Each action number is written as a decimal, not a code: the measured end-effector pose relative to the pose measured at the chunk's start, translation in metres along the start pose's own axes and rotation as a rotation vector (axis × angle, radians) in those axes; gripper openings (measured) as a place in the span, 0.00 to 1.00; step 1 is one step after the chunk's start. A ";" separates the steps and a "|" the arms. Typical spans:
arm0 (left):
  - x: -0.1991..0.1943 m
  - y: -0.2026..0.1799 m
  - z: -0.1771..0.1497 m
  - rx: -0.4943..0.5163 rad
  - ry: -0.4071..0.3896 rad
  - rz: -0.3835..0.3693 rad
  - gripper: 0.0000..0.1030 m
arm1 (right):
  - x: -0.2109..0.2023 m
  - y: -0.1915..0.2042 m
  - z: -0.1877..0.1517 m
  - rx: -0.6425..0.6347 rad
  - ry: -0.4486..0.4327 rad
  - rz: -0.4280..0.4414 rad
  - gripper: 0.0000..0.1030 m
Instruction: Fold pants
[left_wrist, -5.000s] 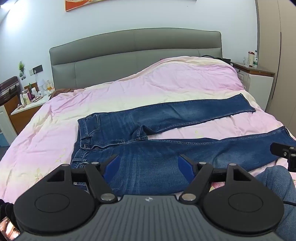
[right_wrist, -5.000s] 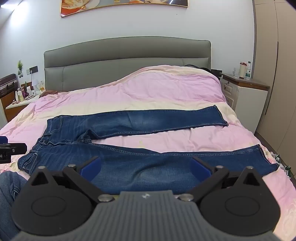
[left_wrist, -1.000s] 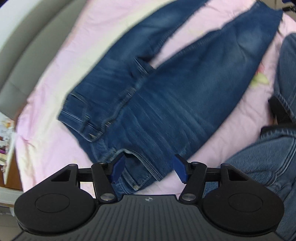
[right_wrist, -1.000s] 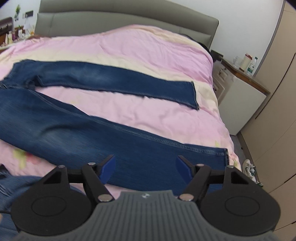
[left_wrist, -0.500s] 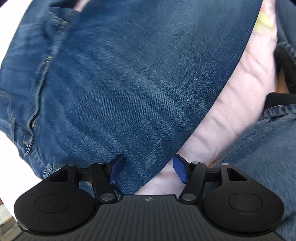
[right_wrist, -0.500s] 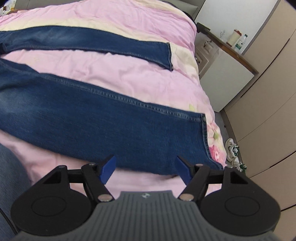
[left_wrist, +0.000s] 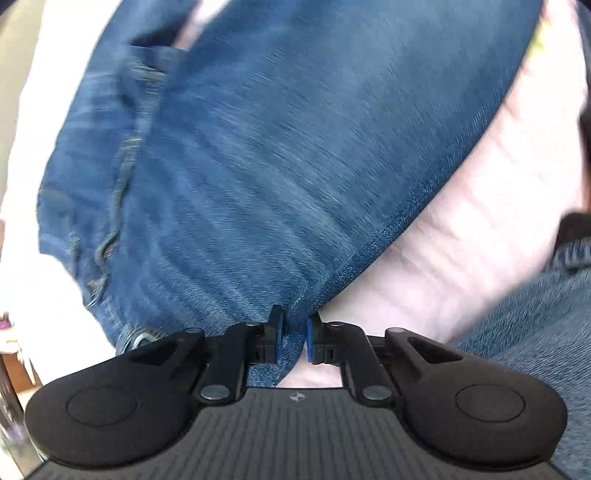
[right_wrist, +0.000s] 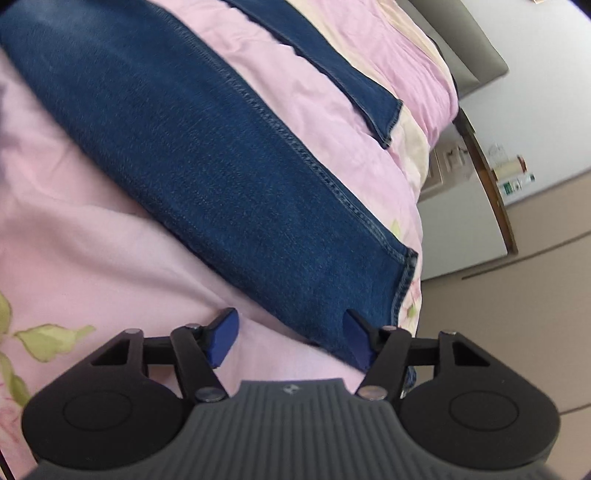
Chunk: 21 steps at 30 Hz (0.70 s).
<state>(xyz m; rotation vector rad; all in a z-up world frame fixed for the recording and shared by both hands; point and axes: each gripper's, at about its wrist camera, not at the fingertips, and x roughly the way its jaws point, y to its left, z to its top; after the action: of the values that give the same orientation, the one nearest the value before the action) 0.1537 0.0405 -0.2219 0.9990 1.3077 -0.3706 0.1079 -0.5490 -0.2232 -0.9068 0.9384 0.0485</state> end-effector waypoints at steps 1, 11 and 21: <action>-0.006 0.002 -0.006 -0.030 -0.029 0.015 0.10 | 0.003 0.002 0.001 -0.019 -0.004 -0.013 0.43; -0.074 0.040 -0.045 -0.352 -0.306 0.104 0.08 | -0.014 -0.028 0.029 0.112 -0.040 -0.180 0.00; -0.115 0.123 0.019 -0.517 -0.391 0.161 0.07 | -0.004 -0.127 0.139 0.265 -0.075 -0.286 0.00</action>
<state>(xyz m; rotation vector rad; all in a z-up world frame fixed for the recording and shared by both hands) 0.2239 0.0598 -0.0694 0.5527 0.8932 -0.0847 0.2504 -0.5336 -0.1006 -0.7786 0.7184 -0.2786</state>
